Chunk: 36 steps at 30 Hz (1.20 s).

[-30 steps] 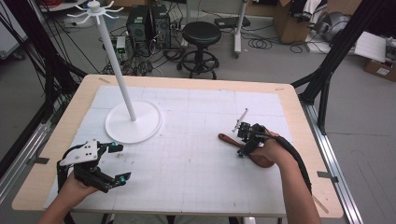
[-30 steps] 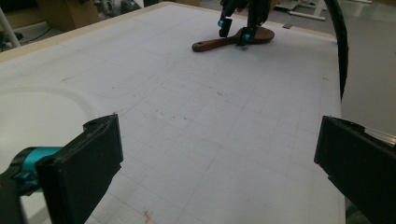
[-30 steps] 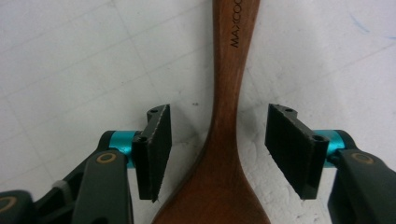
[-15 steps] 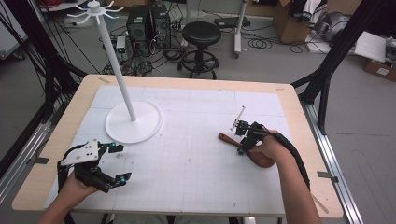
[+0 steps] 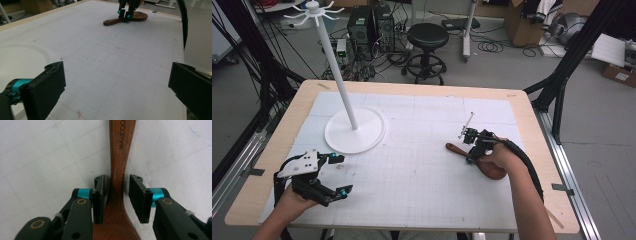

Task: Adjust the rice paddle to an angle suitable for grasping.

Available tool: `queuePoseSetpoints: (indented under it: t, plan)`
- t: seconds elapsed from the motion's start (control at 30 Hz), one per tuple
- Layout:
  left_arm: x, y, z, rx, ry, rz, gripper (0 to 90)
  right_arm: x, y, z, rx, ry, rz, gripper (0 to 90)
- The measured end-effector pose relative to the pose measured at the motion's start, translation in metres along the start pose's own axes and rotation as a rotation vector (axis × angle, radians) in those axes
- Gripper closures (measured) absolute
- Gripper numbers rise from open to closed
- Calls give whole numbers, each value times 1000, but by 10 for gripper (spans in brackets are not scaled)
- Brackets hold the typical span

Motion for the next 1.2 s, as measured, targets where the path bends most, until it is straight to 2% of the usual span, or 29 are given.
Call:
queuePoseSetpoints:
  t: [0.23, 0.5, 0.53, 0.77, 0.93, 1.1, 1.17, 1.2]
  plan:
    - [0, 0, 1, 0, -6, 7, 17, 0, 1, 0, 2, -5, -9, 663]
    - [-1, 1, 1, 3, -10, 8, 17, 2, -2, 1, 9, -35, 8, 750]
    - [-1, 1, 1, 3, -11, 8, 17, 2, 0, 1, 13, -33, -3, 755]
    - [-2, 1, 1, 5, -14, 9, 17, 2, -1, 1, 15, -35, 11, 763]
    - [-1, 1, 1, 8, -12, 9, 17, 3, -1, 1, 10, -46, -8, 764]
    - [-2, 1, 1, 5, -15, 10, 17, 3, -2, 1, -3, -41, 6, 769]
    - [-2, 1, 1, 5, -16, 11, 17, 3, -1, 1, 8, -35, 4, 770]
    - [-2, 2, 1, 5, -17, 10, 17, 2, -1, 1, 16, -38, 21, 771]
Point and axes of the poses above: each handheld gripper's, and its own axes: z roughly forward along the jaws, x roughly out of its top, y roughly to its right, the point moved 6 cm from there along z, roughly forward along the jaws, and after that the axes turned 3 degrees about x, right-handed, at the moved point
